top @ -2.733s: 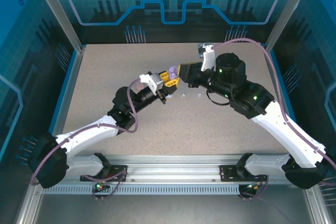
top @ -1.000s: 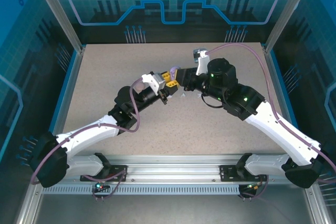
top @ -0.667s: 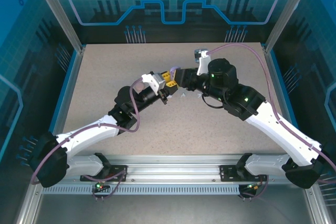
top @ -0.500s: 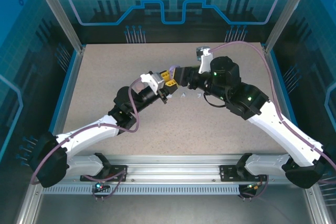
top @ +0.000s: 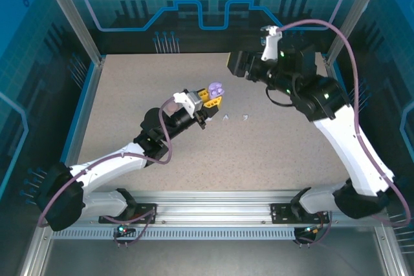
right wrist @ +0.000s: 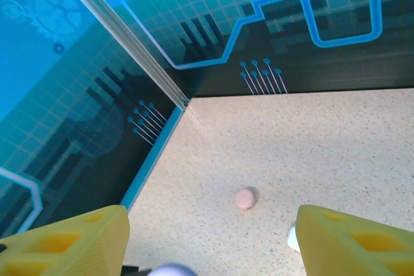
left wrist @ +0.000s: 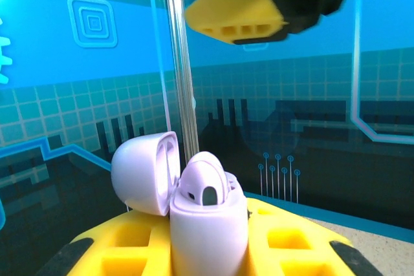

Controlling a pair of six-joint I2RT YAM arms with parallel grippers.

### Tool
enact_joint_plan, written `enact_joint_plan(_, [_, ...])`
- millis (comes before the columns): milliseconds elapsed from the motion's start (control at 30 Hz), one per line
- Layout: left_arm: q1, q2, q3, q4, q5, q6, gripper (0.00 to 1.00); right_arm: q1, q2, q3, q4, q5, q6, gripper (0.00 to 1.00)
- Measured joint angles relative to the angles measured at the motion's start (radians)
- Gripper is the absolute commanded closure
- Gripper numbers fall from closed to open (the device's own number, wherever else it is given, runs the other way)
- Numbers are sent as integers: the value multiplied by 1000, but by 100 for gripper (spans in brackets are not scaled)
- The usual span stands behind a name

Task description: Insert the wireless bluetooth earbuds into the charging case

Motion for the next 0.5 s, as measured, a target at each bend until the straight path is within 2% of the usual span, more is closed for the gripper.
enact_joint_plan(267, [0, 0, -8, -10, 1, 0, 100, -18, 273, 164, -171, -72, -52, 35])
enact_joint_plan(500, [0, 0, -8, -10, 1, -1, 100, -16, 341, 178, -248, -116, -77, 39])
